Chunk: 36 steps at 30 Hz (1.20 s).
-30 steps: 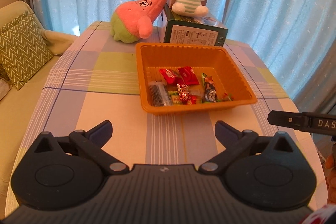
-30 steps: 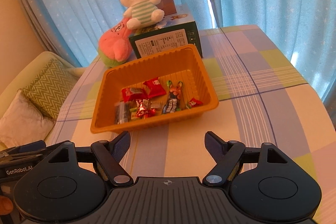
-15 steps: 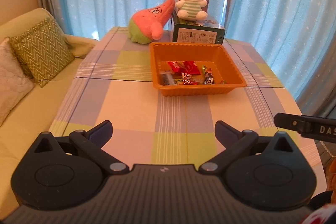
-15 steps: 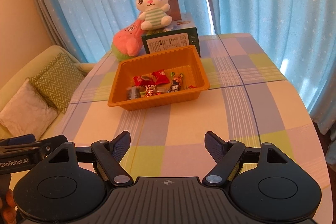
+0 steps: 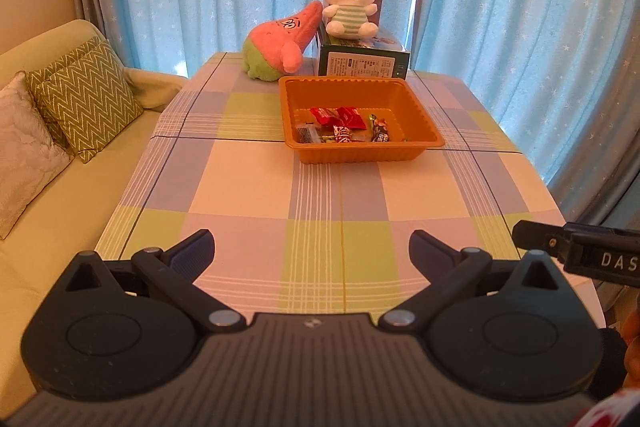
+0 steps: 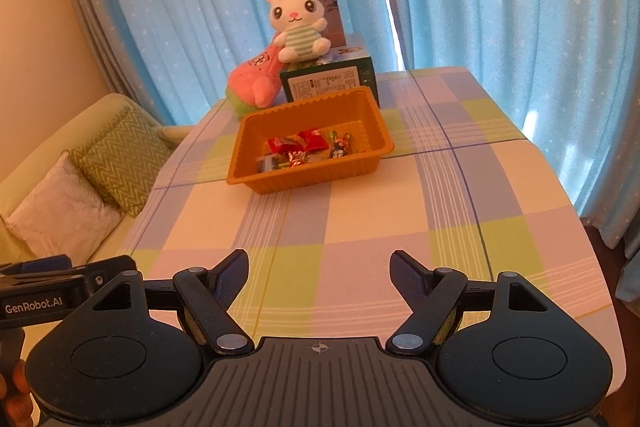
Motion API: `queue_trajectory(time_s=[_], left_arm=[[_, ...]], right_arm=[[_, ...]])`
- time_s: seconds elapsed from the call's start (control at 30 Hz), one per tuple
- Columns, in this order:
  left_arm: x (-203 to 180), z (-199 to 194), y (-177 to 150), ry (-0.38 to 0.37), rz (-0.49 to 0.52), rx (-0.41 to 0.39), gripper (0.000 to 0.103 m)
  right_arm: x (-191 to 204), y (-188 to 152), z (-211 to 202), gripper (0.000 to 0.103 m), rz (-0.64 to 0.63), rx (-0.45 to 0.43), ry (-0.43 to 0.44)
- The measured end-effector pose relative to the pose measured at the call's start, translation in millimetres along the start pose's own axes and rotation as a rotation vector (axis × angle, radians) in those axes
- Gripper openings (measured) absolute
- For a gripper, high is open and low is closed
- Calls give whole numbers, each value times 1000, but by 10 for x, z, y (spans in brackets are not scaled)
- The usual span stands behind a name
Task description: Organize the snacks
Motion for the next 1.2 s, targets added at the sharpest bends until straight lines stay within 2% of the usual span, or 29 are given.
queue_trajectory(time_s=[0.43, 1.2], left_arm=[[-123, -83, -162, -17, 1, 13, 103], [-130, -81, -156, -29, -4, 6, 103]], right_arm=[[68, -272, -92, 77, -23, 47, -18], [33, -276, -43, 77, -16, 50, -30]])
Point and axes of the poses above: each gripper's, at about its wrist camera, not at the fingertips, and z roughly the way its jaws point, x to its left, y to its top, the point moved 8 cm from there along z, roughly the way its jaws point, and after that the axes turned 6 degrees about z, right-handed, at the moved point
